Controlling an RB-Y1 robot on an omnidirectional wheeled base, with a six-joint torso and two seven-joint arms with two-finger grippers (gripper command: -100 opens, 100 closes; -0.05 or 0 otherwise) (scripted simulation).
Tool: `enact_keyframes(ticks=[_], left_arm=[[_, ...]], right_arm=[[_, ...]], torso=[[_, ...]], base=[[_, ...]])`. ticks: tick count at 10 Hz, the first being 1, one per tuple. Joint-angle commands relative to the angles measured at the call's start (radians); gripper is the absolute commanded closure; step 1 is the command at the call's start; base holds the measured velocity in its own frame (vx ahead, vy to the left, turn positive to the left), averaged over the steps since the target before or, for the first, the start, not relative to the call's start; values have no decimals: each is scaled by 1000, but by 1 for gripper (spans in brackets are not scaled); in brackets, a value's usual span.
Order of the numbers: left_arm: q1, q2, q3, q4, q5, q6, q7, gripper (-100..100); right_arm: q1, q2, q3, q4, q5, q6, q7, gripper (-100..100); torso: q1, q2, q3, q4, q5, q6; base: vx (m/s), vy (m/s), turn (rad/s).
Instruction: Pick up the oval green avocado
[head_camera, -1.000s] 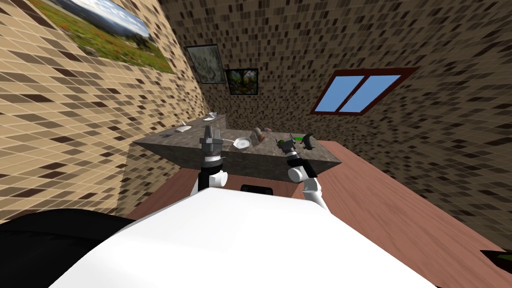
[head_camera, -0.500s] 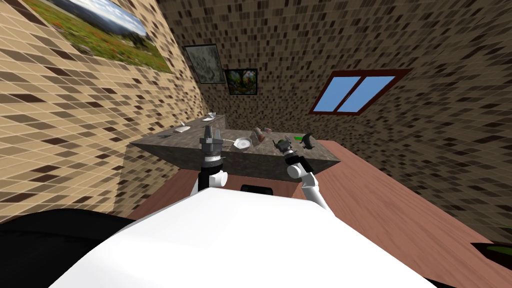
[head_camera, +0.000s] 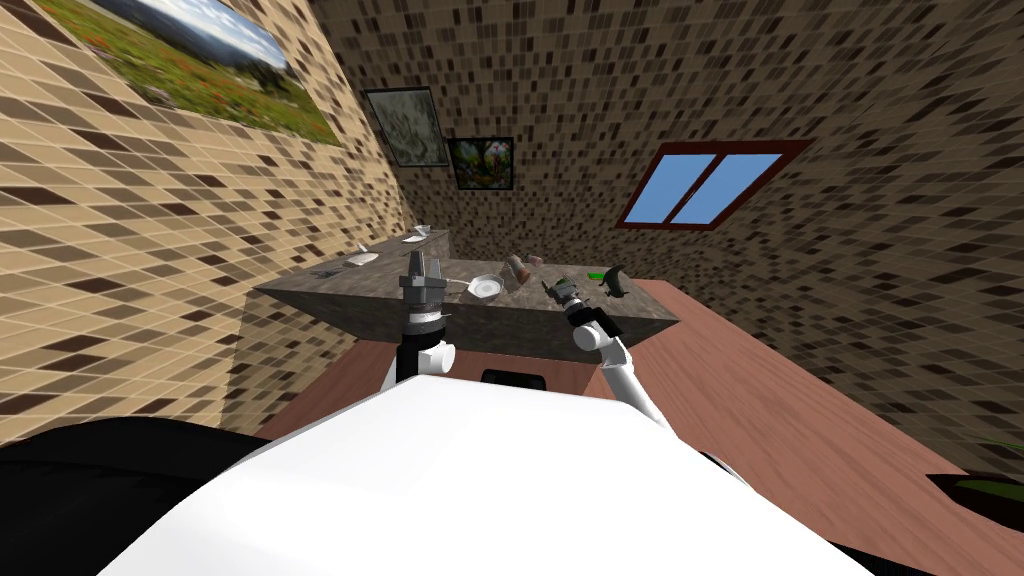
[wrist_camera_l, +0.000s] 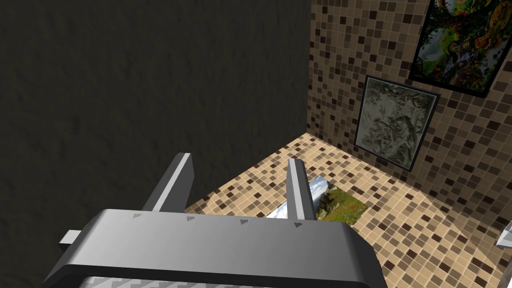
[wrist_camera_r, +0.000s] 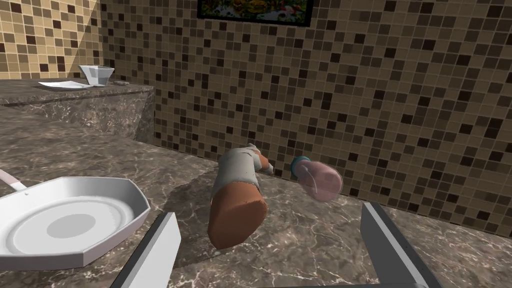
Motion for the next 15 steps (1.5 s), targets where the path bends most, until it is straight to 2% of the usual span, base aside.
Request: enact_keyframes(ticks=[1, 2, 3, 5, 6, 8, 9, 11, 12, 13, 14, 15], left_arm=[[0, 0, 0, 0, 0, 0, 0, 0], [0, 0, 0, 0, 0, 0, 0, 0], [0, 0, 0, 0, 0, 0, 0, 0], [0, 0, 0, 0, 0, 0, 0, 0], [0, 0, 0, 0, 0, 0, 0, 0], [0, 0, 0, 0, 0, 0, 0, 0], [0, 0, 0, 0, 0, 0, 0, 0], [0, 0, 0, 0, 0, 0, 0, 0], [0, 0, 0, 0, 0, 0, 0, 0], [0, 0, 0, 0, 0, 0, 0, 0], [0, 0, 0, 0, 0, 0, 0, 0], [0, 0, 0, 0, 0, 0, 0, 0]], right_arm=[[-17, -11, 5, 23, -19, 21, -50, -100], [-17, -11, 5, 23, -19, 21, -60, -100], [-54, -24, 11, 65, -54, 68, -98, -100], [-54, -24, 11, 65, -54, 68, -133, -100], [-91, -37, 16, 107, -88, 115, -174, -100], [-91, -37, 16, 107, -88, 115, -207, -100], [-127, -49, 20, 150, -120, 161, -248, -100], [-127, -49, 20, 150, -120, 161, -280, -100], [-162, -61, 23, 193, -151, 207, -320, -100], [-162, -61, 23, 193, -151, 207, -346, -100], [-197, -73, 25, 237, -180, 248, -375, -100], [-197, -73, 25, 237, -180, 253, -403, -100]], torso=[[0, 0, 0, 0, 0, 0], [0, 0, 0, 0, 0, 0], [0, 0, 0, 0, 0, 0], [0, 0, 0, 0, 0, 0], [-1, 0, 0, 0, 0, 0], [-1, -1, 0, 0, 0, 0], [-1, 0, 0, 0, 0, 0], [-1, -1, -1, 0, 0, 0], [-1, -1, 0, 0, 0, 0], [-2, -1, -1, 0, 0, 0], [-1, -1, -1, 0, 0, 0], [-2, -2, -1, 0, 0, 0]], base=[[1, 23, -30], [2, 12, 3], [8, 20, -49], [6, 14, -13], [10, 12, -48], [10, 9, -14], [13, 8, -47], [13, 6, -11], [22, -1, -50], [22, 2, -25], [25, -5, -45], [28, -2, -20]])
